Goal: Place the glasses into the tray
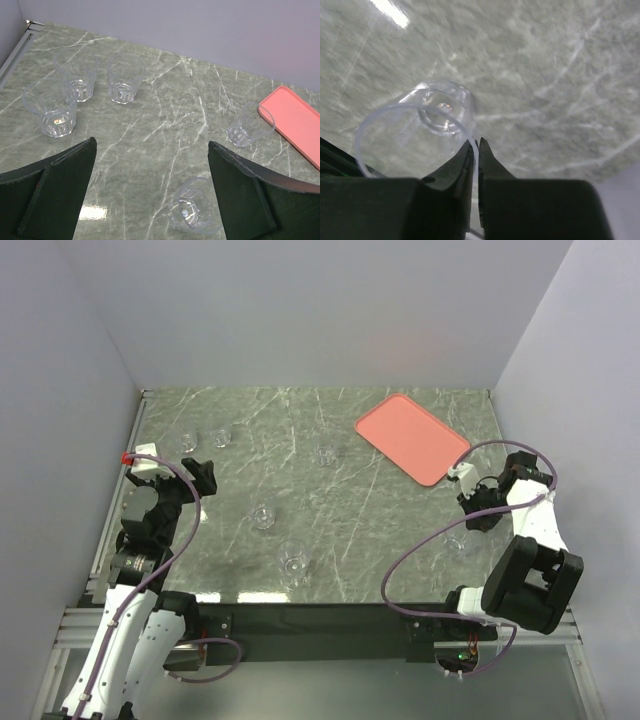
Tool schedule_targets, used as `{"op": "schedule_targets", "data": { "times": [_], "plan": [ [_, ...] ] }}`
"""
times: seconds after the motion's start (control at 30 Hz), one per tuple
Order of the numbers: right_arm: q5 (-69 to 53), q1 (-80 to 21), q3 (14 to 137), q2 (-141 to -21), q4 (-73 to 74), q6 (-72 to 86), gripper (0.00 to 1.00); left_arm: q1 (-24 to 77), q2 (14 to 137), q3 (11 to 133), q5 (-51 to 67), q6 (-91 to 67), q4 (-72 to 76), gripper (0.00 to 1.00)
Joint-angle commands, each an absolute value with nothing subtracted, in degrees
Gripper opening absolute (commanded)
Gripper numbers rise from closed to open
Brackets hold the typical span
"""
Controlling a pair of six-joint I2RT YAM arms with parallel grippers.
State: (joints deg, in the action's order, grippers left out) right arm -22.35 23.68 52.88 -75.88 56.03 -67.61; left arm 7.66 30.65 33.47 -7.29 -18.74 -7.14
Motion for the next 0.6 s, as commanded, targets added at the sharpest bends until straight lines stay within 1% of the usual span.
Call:
{"op": "schedule_targets", "data": {
  "times": [0.0,0.13,0.27,0.4,0.43,0.5,0.57],
  "plan": [
    [-24.87,24.08,53.17,-75.24,55.37,-67.50,0.00,7.82,30.85,35.33,-6.42,-18.02,-5.80,0.99],
    [-27.76,24.00,54.66,-75.32,56.34,-66.10,0.00,7.82,31.11,35.25,-6.50,-18.02,-5.80,0.99],
    [-31.63,23.38,59.31,-76.11,57.04,-62.85,0.00,7.82,31.46,35.24,-6.50,-17.93,-5.63,0.99],
    [-34.44,21.11,63.10,-77.60,54.85,-55.57,0.00,7.82,31.82,35.16,-6.85,-17.75,-5.71,0.99],
    [-34.63,20.22,63.80,-77.78,52.93,-51.54,0.00,7.82,31.99,35.16,-6.86,-17.67,-5.71,0.99],
    [-34.02,17.33,65.74,-78.83,49.24,-47.30,0.00,7.82,32.34,35.24,-7.21,-17.58,-5.80,0.99],
    [-32.00,15.30,67.75,-79.63,45.46,-38.97,0.00,7.82,32.78,35.24,-7.38,-17.49,-5.80,0.99]
  ]
}}
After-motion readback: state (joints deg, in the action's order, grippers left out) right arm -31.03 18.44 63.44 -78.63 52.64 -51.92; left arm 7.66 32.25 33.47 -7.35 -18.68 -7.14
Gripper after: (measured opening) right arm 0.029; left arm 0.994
